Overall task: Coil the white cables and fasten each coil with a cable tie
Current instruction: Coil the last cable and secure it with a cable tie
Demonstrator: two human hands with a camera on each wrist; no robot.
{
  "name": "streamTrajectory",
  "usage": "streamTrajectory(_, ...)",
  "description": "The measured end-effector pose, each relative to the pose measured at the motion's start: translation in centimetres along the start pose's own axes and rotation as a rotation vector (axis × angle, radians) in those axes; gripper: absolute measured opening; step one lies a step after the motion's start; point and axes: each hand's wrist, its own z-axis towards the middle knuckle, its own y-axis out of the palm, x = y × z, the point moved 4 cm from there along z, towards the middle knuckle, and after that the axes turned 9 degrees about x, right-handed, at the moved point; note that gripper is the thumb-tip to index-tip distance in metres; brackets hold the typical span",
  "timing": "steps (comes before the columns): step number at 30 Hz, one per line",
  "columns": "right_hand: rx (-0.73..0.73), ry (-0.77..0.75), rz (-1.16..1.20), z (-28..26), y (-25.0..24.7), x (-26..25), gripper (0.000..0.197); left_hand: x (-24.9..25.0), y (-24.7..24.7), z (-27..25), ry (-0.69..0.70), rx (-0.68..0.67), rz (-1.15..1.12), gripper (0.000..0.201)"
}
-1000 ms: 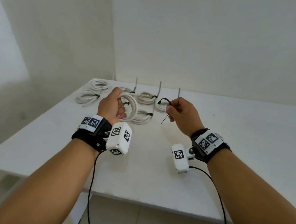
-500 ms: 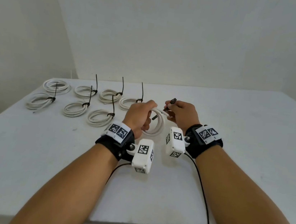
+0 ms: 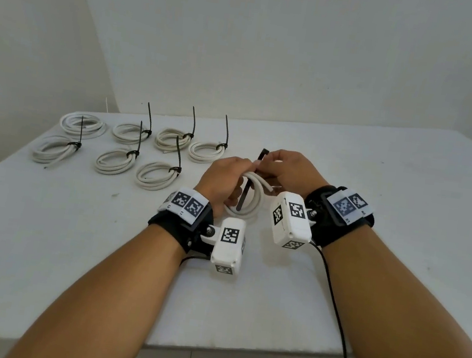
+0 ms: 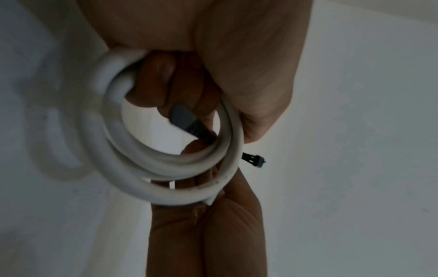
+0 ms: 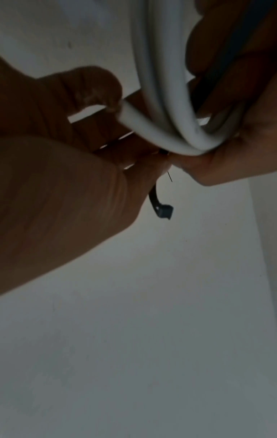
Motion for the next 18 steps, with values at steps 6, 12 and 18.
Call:
streamTrajectory(6, 0.037, -0.005, 0.040, -0.4, 0.0, 0.3, 0.021, -0.6, 0.3, -0.1, -0.111, -0.082, -0.082, 0.039)
streamTrajectory(12, -0.030, -0.065, 0.082, -0.2, 0.3, -0.1, 0.015, -0.3, -1.0, 0.1, -0.161, 0.003, -0.170, 0.027)
streamTrajectory(18, -0.145, -0.635, -0.539, -1.7, 1.7, -1.8, 0.042, 0.0, -2.4, 0.6, -0.167, 0.164, -0.194, 0.021)
